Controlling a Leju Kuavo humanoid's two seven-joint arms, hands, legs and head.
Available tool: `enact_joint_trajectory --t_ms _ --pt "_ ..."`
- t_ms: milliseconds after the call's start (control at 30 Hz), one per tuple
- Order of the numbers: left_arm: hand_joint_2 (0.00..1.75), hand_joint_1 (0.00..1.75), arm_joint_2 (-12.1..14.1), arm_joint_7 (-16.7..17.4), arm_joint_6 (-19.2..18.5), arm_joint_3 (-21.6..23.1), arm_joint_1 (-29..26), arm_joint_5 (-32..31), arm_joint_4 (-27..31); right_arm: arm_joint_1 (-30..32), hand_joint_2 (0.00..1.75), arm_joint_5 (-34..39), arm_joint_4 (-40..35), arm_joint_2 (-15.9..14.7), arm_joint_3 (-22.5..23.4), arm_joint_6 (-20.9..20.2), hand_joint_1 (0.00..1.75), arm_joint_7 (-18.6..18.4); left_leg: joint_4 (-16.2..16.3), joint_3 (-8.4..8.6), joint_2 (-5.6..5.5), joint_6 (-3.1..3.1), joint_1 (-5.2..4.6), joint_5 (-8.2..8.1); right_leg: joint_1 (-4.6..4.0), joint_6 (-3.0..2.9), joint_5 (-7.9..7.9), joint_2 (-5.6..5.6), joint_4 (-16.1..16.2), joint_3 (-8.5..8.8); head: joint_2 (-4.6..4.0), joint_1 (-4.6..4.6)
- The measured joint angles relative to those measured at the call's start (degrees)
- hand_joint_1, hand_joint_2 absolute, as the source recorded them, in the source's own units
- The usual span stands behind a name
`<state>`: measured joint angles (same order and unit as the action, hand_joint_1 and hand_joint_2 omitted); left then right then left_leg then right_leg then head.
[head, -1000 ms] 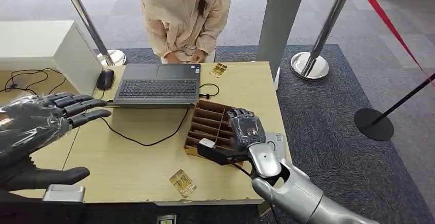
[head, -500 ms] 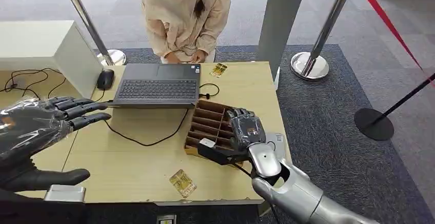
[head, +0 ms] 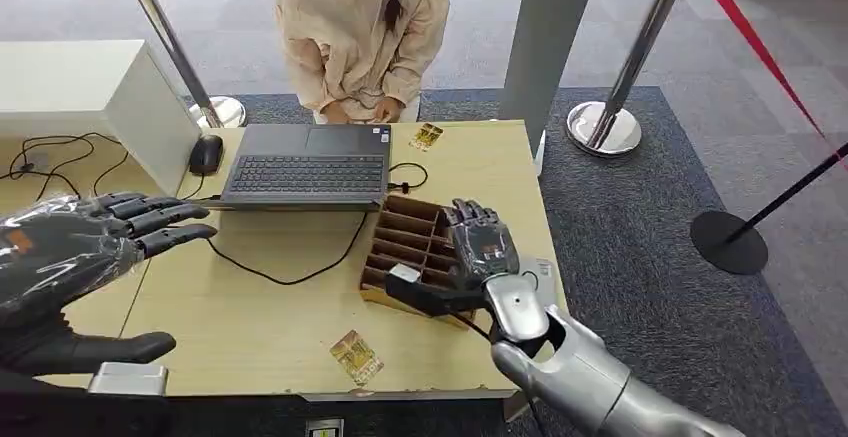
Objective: Pass the card to the sensor for recognition and then transmit it.
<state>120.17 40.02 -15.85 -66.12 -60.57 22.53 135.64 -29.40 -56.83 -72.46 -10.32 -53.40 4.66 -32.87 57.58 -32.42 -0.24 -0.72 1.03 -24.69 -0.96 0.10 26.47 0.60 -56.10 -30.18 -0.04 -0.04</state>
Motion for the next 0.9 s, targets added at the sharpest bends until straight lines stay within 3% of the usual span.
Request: enact_joint_trajectory --t_ms 233,433,900 --pt "0.0 0.0 0.0 0.0 -0.13 0.0 0.0 -0.02 0.0 -0.58 1.75 0.0 0.0 0.0 0.02 -0.31 0.35 -0.13 0.0 0.0 0.0 0.0 0.0 0.0 0.0 0.0 0.0 0.0 0.0 0.0 0.0 0.0" --pt "0.0 0.0 0.0 0.0 -0.31 -0.02 -0.01 -0.63 0.0 -0.78 1.75 0.02 0.0 0.0 0.02 -0.31 0.61 -0.13 0.0 0.0 0.0 0.0 0.0 0.0 0.0 0.0 0.0 0.0 0.0 0.0 0.0 0.0" --pt "0.0 0.0 0.0 0.0 -0.92 -0.09 -0.25 -1.4 0.0 -0.88 1.75 0.35 0.0 0.0 0.0 -0.33 0.49 -0.13 0.0 0.0 0.0 0.0 0.0 0.0 0.0 0.0 0.0 0.0 0.0 0.0 0.0 0.0"
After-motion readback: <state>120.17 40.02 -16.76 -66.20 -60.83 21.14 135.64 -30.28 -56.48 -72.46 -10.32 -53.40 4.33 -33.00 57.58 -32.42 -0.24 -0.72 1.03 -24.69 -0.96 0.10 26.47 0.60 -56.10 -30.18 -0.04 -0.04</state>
